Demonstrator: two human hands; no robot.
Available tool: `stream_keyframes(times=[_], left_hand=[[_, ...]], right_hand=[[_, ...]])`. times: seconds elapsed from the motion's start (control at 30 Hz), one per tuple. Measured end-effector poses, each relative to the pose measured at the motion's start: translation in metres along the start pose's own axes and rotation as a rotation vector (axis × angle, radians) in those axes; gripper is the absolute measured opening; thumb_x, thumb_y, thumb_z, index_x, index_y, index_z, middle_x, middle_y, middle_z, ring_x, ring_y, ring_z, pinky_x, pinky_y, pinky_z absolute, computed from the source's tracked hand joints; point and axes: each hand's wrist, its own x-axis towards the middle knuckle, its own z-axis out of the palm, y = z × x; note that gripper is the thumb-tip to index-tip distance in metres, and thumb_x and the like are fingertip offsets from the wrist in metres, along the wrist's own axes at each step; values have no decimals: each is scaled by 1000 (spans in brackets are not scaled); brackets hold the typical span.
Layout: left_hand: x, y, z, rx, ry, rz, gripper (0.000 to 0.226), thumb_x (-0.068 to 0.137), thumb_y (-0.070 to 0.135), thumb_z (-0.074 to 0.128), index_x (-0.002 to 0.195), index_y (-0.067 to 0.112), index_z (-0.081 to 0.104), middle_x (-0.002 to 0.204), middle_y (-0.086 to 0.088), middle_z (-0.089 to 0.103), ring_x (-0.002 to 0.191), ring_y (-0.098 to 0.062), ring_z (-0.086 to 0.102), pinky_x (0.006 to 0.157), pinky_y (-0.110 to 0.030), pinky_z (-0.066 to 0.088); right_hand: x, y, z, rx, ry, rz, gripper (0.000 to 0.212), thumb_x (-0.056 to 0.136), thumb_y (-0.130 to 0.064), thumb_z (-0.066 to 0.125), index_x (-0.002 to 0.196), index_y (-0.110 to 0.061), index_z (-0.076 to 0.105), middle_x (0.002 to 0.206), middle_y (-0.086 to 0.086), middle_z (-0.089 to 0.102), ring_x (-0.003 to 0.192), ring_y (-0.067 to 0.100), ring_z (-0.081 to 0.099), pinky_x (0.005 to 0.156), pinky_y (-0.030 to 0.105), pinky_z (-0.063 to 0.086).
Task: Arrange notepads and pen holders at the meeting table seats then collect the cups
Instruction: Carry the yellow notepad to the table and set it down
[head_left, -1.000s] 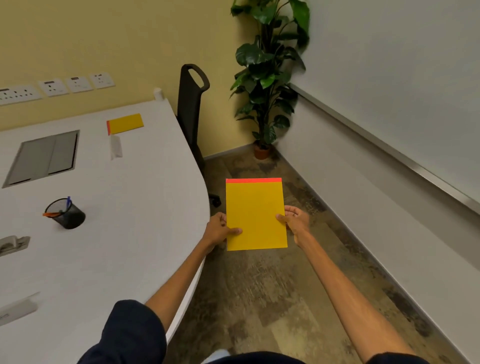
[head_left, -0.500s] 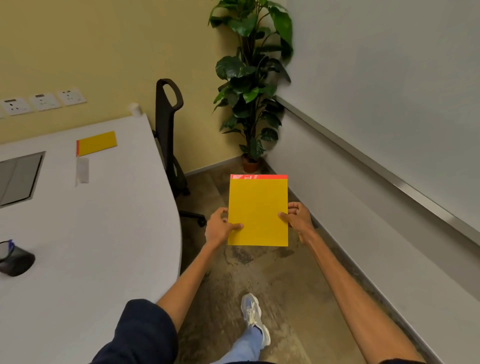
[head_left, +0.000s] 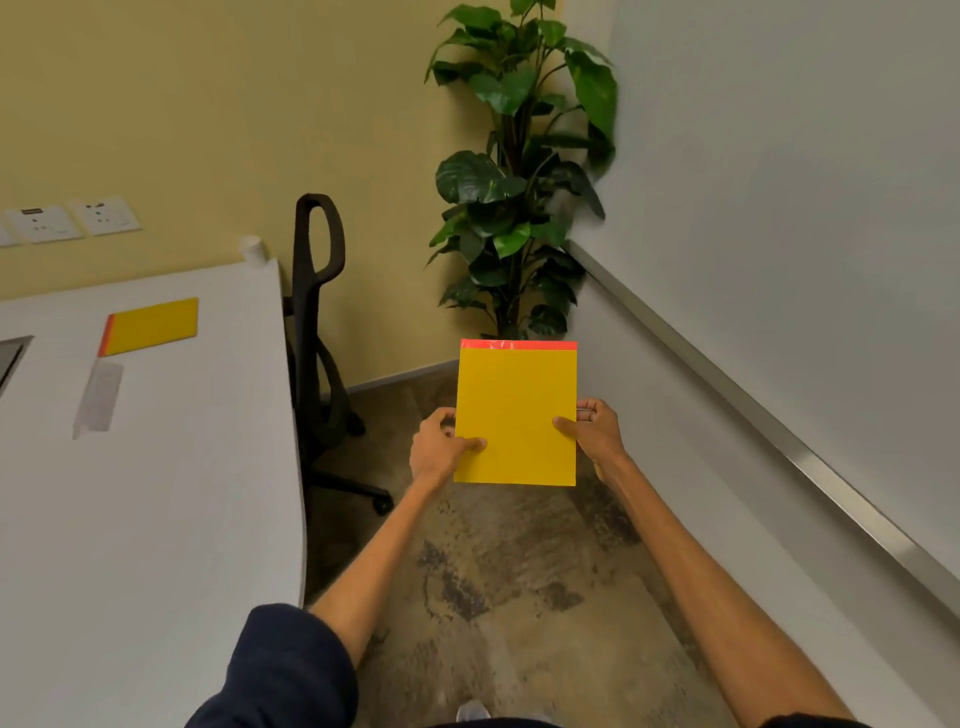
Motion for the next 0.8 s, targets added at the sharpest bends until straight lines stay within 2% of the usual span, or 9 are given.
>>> stream_keyframes(times=[0.1,0.2,0.3,0.43,0.5,0.6,0.7,0.8], left_hand=[[30,9,-9,-43,51,15,54,76,26,82,123,15,57,99,4,61,87,-12,58,70,-27,48],[66,14,-21,-61,108,15,55,76,27,82,124,15,57,105,1,63,90,-13,60,69,-24,48],[104,23,-32,-78,167,11,56,77,28,82,124,15,56,110,0,64,94,-15,62,79,-30,52],[166,39,-48,-107,236,34,56,77,28,82,124,11,57,116,-7,67,101,-22,66,91,-43,55],[202,53,-57,-128,278,43,60,77,28,81,128,10,56,122,-9,66,107,-24,64,95,-46,53],[255,77,-70,-139,374,72,60,80,28,79,132,10,55,127,-8,63,116,-23,60,100,-39,49],[303,101,-86,-168,479,76,60,82,27,77,134,9,54,128,-8,62,117,-20,57,96,-30,45],[341,120,-107,-227,586,73,57,81,28,78,131,13,57,123,-5,64,114,-18,58,93,-28,44]], right_hand=[[37,-23,17,32,-28,-24,38,85,0,71,118,-1,54,119,19,65,99,28,66,82,39,57],[73,-49,41,43,-69,-67,31,84,-1,72,109,-10,57,113,13,67,85,17,66,69,25,55],[112,-71,66,54,-101,-87,32,84,-1,72,112,-10,58,110,9,69,89,18,67,73,28,56],[173,-102,98,79,-136,-125,35,84,-3,73,114,-11,58,109,7,69,86,12,67,69,23,55],[209,-122,117,93,-151,-156,35,84,-3,73,115,-11,59,109,8,69,88,14,67,74,28,56],[262,-156,146,118,-178,-192,38,84,-2,73,119,-8,58,113,11,68,100,22,67,90,39,56],[310,-196,179,108,-210,-222,47,84,-3,73,127,-2,55,123,15,64,114,28,62,101,45,51],[356,-233,214,103,-279,-249,49,83,-4,74,128,-3,56,123,14,65,116,27,61,103,45,50]])
